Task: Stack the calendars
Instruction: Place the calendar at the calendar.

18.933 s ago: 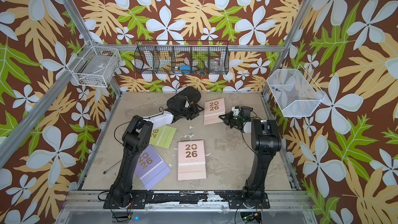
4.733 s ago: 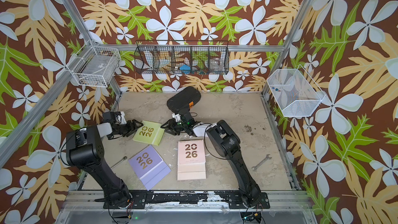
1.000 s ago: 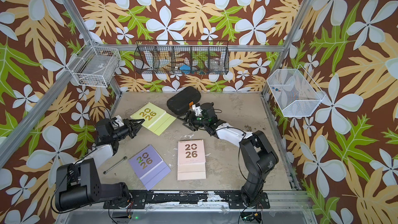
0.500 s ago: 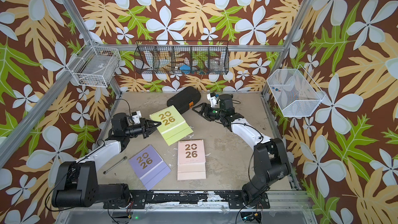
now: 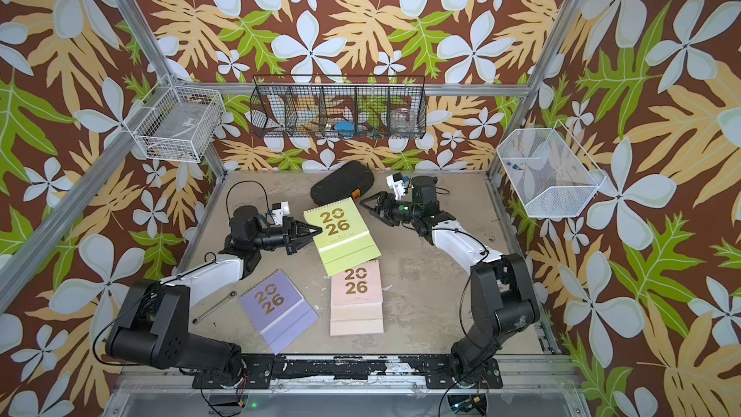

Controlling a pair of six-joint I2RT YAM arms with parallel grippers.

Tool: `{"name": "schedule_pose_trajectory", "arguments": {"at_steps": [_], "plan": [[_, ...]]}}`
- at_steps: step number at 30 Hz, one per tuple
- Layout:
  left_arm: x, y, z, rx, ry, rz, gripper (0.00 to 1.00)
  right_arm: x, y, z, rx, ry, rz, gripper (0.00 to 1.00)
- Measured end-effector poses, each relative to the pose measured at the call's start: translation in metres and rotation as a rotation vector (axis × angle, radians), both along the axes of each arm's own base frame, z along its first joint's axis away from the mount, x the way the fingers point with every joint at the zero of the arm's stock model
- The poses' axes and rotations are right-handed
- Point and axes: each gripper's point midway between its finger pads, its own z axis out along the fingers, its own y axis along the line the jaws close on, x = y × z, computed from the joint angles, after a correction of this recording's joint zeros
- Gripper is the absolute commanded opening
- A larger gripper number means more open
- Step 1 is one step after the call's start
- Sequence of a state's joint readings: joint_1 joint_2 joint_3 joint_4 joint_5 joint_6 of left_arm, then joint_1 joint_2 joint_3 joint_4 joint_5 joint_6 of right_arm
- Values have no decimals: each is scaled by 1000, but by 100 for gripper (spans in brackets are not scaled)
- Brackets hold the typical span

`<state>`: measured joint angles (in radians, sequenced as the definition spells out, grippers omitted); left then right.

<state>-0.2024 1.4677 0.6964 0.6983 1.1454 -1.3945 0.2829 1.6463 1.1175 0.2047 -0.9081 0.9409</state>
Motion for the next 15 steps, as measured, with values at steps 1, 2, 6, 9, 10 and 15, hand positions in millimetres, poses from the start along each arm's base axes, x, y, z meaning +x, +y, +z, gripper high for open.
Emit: {"name": "schedule_pose_trajectory", "arguments": {"at_steps": [1, 2, 6, 9, 10, 15], "plan": [[0, -3, 0, -5, 3, -9, 12, -2, 1, 0, 5, -2, 8, 70], [-1, -6, 0, -11, 10, -16, 11, -3, 1, -1, 10, -1, 12, 69], [-1, -16, 1, -28, 17, -39, 12, -7, 3, -1, 34, 13, 27, 57], [0, -21, 4, -37, 12, -49, 12, -10, 4, 0, 51, 17, 35, 43], [1, -23, 5, -38, 7, -52, 12, -11, 4, 0, 61, 28, 36, 38], [1, -25, 5, -42, 3, -53, 25, -15, 3, 2, 73, 28, 32, 20]]}}
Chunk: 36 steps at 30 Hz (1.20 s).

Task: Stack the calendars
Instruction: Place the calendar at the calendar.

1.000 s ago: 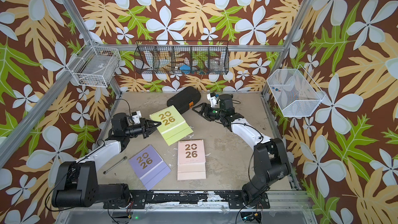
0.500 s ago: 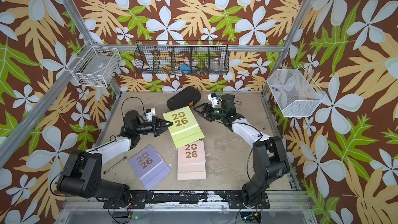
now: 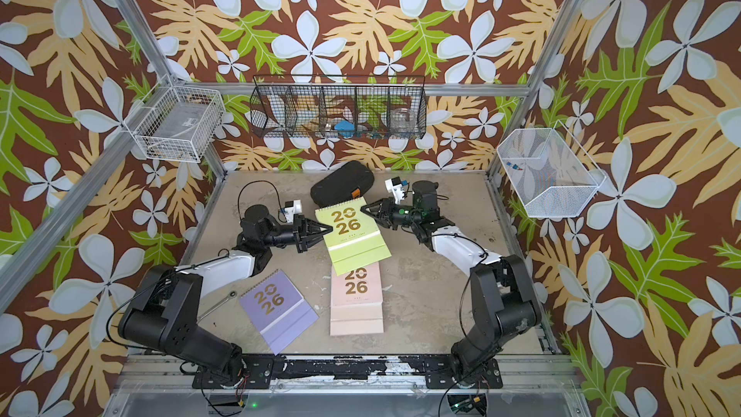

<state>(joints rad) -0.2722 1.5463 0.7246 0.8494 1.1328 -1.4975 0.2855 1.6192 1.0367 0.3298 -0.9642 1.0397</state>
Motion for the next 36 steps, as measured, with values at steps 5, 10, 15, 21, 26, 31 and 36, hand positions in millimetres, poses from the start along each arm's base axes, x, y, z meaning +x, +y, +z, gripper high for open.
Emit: {"name": "schedule_pose_trajectory", "arguments": {"at_steps": [5, 10, 15, 21, 26, 31, 36], "plan": [[0, 0, -4, 3, 17, 9, 44, -10, -4, 3, 16, 0, -12, 9], [-1, 1, -5, 4, 19, 22, 57, -21, -10, 2, 21, 4, -46, 7], [-3, 3, -5, 21, -2, 39, 65, -38, -22, -3, 21, 14, -104, 6], [-4, 9, -15, 93, -18, 89, 66, -65, -40, -17, 29, 36, -194, 5], [-8, 17, -39, 176, 10, 144, 67, -88, -52, -32, 35, 61, -259, 5], [-17, 27, -71, 243, 78, 194, 69, -110, -48, -53, 24, 90, -272, 5], [-25, 33, -92, 280, 117, 217, 70, -121, -38, -64, 15, 90, -265, 5]]}}
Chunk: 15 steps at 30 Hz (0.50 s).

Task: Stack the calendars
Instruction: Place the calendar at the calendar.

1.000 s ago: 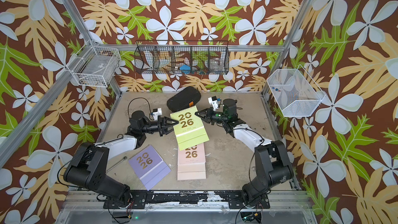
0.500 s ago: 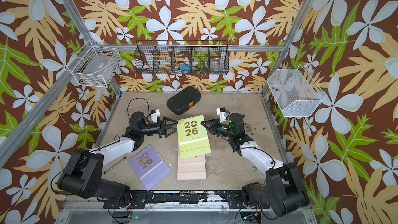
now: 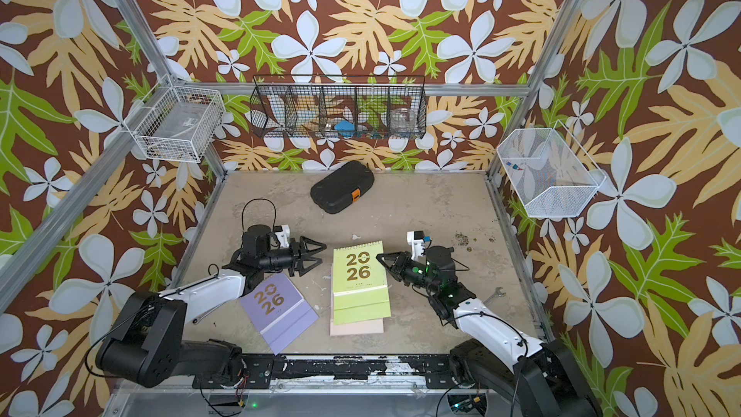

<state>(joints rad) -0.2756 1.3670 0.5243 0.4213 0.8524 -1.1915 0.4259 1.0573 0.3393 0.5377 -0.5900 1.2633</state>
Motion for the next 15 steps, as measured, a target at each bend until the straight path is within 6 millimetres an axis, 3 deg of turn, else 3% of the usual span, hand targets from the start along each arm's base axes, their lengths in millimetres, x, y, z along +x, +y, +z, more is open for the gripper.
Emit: {"name": "schedule_pose_trajectory", "arguments": {"at_steps": [10, 15], "plan": [[-12, 6, -25, 12, 48, 24, 72, 2, 1, -17, -4, -8, -35, 5], [-9, 4, -26, -10, 54, 26, 72, 3, 3, -24, -5, -5, -35, 4]]}}
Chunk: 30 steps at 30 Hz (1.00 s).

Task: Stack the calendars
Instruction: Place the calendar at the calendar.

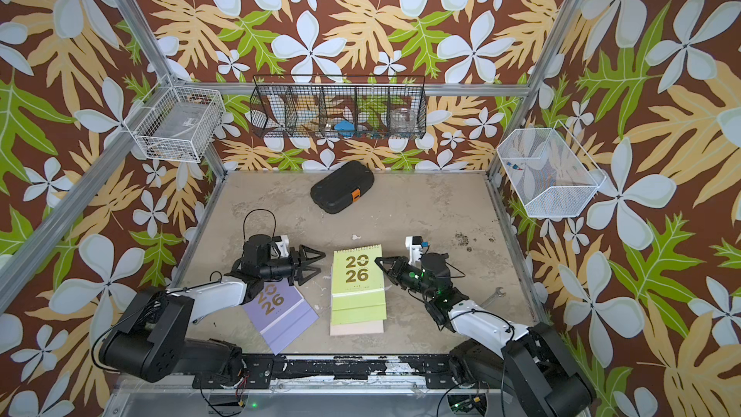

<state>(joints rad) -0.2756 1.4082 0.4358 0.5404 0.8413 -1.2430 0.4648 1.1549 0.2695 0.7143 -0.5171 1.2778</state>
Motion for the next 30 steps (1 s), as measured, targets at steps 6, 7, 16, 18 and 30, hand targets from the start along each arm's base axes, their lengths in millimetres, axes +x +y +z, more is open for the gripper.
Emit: {"name": "schedule_pose_trajectory", "arguments": {"at_steps": [6, 7, 16, 18, 30], "plan": [[1, -2, -1, -28, 7, 1, 72, -2, 5, -8, -1, 4, 16, 4], [2, -2, -1, -32, 6, 1, 73, -3, 5, -9, 0, 3, 19, 4], [2, -7, -1, -53, 11, -11, 72, -3, 6, -16, 0, 3, 22, 4], [1, -9, -1, -56, 9, -14, 72, -3, 7, -17, -1, 4, 23, 4], [-1, -15, -4, -64, 22, -29, 73, -5, 7, -28, -10, 21, 25, 4]]}}
